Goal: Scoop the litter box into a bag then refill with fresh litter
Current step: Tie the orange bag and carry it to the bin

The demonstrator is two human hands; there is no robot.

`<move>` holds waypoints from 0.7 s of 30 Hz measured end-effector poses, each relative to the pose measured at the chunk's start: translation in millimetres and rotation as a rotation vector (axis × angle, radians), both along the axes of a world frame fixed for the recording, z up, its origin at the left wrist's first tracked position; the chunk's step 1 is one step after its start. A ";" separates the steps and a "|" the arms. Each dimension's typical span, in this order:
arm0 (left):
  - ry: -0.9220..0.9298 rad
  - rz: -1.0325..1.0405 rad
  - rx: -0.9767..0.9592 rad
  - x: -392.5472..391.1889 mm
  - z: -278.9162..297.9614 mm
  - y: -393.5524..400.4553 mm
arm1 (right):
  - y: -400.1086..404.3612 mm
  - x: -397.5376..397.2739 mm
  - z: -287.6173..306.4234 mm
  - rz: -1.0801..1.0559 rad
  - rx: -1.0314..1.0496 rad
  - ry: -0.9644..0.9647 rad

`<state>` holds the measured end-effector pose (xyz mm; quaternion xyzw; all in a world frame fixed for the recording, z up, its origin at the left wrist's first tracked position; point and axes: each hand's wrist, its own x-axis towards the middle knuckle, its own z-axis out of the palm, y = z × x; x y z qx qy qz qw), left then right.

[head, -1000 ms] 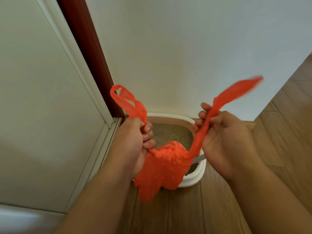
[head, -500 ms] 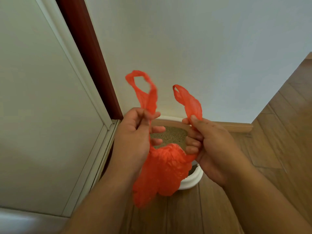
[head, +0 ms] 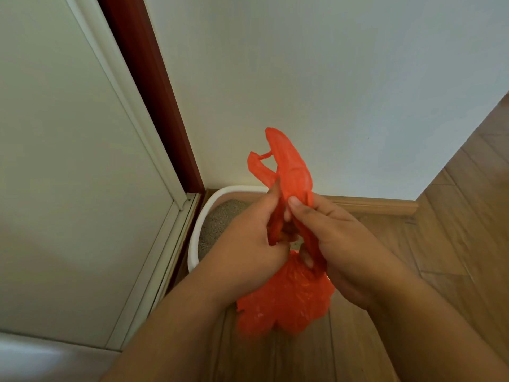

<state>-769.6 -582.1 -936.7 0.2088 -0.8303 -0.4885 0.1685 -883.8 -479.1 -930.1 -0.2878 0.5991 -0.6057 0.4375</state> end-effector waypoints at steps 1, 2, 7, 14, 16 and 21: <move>-0.001 0.007 -0.021 -0.6 0.1 1.3 | -0.2 -1.1 -0.2 -0.008 -0.006 0.005; -0.010 0.021 -0.053 -0.8 0.2 2.5 | -0.4 -2.2 0.2 -0.022 -0.016 0.002; -0.028 0.098 -0.068 -0.8 -5.1 0.3 | 1.0 -7.5 1.7 -0.076 -0.067 -0.079; 0.087 0.181 0.109 -6.9 -10.9 -1.6 | 3.9 -9.5 8.1 -0.188 -0.020 0.006; 0.112 0.143 0.056 -7.2 -10.7 1.5 | 1.5 -11.8 1.9 -0.250 0.125 0.310; 0.149 0.021 -0.143 -6.2 -9.5 8.5 | -1.6 -22.9 -5.4 -0.271 0.299 0.388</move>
